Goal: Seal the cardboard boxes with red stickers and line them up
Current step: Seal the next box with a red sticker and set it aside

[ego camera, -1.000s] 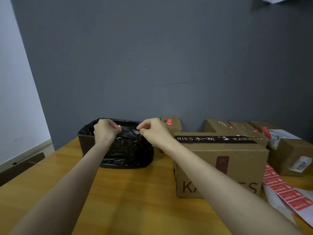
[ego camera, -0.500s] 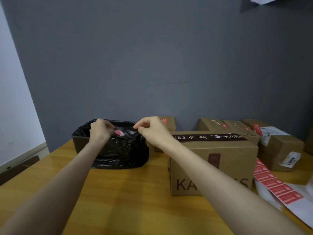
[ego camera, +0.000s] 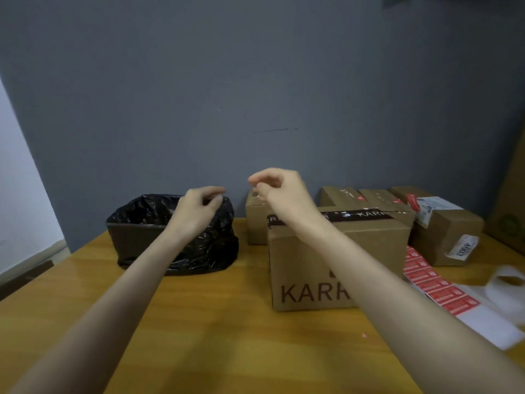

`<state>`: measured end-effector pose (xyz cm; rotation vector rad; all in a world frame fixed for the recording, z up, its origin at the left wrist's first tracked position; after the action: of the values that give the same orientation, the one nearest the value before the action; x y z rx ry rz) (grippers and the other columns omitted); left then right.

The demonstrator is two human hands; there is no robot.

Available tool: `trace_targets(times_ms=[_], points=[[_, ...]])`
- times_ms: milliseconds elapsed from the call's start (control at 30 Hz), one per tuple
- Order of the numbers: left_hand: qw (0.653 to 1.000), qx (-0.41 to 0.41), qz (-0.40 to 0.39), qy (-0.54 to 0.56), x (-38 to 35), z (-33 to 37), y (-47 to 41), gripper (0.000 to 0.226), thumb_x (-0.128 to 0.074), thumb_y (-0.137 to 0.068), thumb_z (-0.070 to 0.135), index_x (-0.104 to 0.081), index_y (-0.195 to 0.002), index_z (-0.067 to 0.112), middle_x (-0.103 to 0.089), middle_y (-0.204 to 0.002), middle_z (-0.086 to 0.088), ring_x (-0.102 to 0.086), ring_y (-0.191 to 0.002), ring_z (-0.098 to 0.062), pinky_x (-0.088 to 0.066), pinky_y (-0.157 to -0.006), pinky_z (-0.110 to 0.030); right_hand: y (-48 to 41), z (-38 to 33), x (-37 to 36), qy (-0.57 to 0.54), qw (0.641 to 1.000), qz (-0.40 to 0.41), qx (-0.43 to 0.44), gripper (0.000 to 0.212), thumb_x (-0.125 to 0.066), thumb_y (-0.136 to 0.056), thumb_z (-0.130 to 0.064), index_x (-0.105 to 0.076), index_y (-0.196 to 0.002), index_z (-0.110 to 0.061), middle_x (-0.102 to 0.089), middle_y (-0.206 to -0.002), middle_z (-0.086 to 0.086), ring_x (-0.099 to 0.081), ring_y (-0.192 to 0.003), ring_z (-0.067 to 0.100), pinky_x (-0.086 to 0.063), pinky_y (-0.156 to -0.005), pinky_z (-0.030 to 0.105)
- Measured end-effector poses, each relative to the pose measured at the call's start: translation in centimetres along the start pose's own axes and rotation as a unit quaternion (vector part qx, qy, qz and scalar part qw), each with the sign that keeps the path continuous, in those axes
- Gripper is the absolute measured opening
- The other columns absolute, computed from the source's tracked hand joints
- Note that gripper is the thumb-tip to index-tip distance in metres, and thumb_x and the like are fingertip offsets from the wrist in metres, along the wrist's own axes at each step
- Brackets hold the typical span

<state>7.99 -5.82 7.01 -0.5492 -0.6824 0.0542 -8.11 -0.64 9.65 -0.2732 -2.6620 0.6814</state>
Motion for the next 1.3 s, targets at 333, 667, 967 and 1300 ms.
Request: trace_targets(times_ms=[333,667,967,1300], points=[[0.906,-0.182,-0.298,-0.240,-11.9,10.5,4.4,0.095,-0.064,-0.070,0.064,-0.013,-0.147,0.040,-0.015,-0.157,0.001,-0.009,-0.145,-0.024,-0.013,-0.117,-0.048,5.6,3.9,17.4,-0.016,0.960,0.280,-0.001,0.024,-0.048,-0.089,0.001,-0.064,-0.092,-0.016,-0.064,-0.089,-0.007,-0.061,-0.094,0.012,-0.050,-0.091,0.034],[0.876,-0.183,-0.257,-0.363,-13.9,9.4,3.8,0.108,-0.074,-0.076,0.033,0.007,-0.146,0.044,0.006,-0.159,0.003,0.006,-0.146,-0.020,0.001,-0.117,-0.050,14.2,16.8,25.2,0.370,0.832,-0.043,-0.411,0.042,-0.069,-0.082,-0.031,-0.058,-0.115,-0.007,-0.063,-0.110,0.009,-0.056,-0.095,0.020,-0.044,-0.079,0.027],[0.901,-0.422,-0.025,-0.096,-17.9,21.7,12.0,0.029,-0.046,-0.086,0.025,-0.066,-0.103,0.014,-0.065,-0.108,0.000,-0.060,-0.103,-0.022,-0.049,-0.080,-0.033,15.8,20.5,26.0,0.435,0.789,-0.068,-0.428,0.050,-0.078,-0.063,-0.049,-0.048,-0.083,-0.016,-0.051,-0.096,0.008,-0.048,-0.088,0.022,-0.041,-0.072,0.030],[0.970,-0.157,-0.173,0.072,-27.6,20.6,12.5,0.015,-0.055,-0.090,0.013,-0.069,-0.098,0.013,-0.068,-0.097,-0.003,-0.062,-0.089,-0.016,-0.051,-0.073,-0.026,16.0,20.1,28.3,0.175,0.891,0.072,-0.412,0.021,-0.064,-0.087,-0.027,-0.062,-0.086,-0.006,-0.068,-0.092,0.012,-0.063,-0.078,0.023,-0.050,-0.065,0.032]])
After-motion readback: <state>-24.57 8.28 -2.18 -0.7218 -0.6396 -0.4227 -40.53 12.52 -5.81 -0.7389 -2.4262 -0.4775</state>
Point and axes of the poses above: each hand's wrist, its own y-axis away from the middle knuckle, its own x-axis out of the back of the hand, z = x × y, the point moved 8 cm from there along -y, towards the middle knuckle
